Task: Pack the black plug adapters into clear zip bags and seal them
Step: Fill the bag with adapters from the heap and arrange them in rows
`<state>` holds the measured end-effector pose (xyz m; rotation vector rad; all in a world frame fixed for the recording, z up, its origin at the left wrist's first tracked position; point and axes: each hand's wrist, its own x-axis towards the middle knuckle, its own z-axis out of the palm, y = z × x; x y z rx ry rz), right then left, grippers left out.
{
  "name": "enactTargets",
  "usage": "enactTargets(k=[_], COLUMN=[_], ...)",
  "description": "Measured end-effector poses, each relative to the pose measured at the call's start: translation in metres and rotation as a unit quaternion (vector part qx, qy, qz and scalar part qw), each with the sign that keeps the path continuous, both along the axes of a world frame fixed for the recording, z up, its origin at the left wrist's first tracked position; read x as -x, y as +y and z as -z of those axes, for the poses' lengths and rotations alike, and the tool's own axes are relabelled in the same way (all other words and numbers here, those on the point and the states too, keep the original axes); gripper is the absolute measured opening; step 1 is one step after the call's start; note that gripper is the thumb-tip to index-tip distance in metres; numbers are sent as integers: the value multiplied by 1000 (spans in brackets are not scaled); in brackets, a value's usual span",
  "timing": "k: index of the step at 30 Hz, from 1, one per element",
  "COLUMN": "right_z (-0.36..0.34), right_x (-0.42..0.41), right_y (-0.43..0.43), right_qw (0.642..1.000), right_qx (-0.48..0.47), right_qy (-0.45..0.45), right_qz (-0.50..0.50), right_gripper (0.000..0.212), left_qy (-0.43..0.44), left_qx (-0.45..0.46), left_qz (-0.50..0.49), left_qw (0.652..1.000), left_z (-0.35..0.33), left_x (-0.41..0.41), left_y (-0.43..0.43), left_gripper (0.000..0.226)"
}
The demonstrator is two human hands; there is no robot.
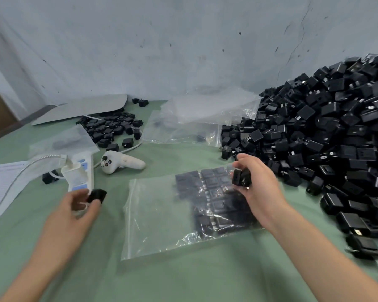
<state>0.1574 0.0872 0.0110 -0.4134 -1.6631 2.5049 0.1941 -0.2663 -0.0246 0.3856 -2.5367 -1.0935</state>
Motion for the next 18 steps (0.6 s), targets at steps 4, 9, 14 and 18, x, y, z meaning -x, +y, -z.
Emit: enactTargets(k=[4,9,14,18], right_z=[13,37,42,43], right_x=[4,4,4,5], right_y=[-3,-5,-9,-9], right_qw=[938,739,696,686], right_qx=[-333,-655,-698,-707], right_qy=[97,145,155,153], right_qz=[1,-53,-62,-73], right_gripper=[15,20,22,21], left_qy=[-13,12,1,-3], left_qx=[93,101,149,179], left_qz=[140,273,300,314], left_qw=[986,957,942,932], left_z=[14,13,16,13], left_x=[-8,-1,14,21], left_y=[9,23,14,15], left_gripper=[39,33,48,45])
